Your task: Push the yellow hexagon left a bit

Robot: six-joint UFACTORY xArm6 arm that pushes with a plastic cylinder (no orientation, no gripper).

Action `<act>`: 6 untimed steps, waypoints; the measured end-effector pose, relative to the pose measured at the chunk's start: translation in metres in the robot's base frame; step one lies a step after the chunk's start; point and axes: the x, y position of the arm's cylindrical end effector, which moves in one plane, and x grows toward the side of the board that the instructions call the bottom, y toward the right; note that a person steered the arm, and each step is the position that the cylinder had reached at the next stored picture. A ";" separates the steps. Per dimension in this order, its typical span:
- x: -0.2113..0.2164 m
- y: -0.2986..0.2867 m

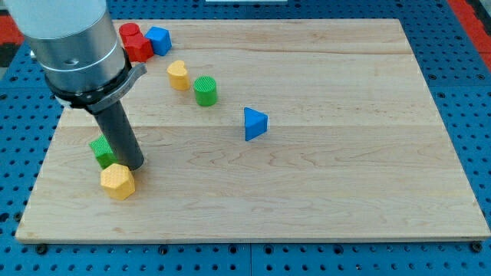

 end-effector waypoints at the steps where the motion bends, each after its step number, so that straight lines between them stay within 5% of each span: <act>1: 0.002 0.035; 5: 0.026 -0.006; 6: 0.002 0.062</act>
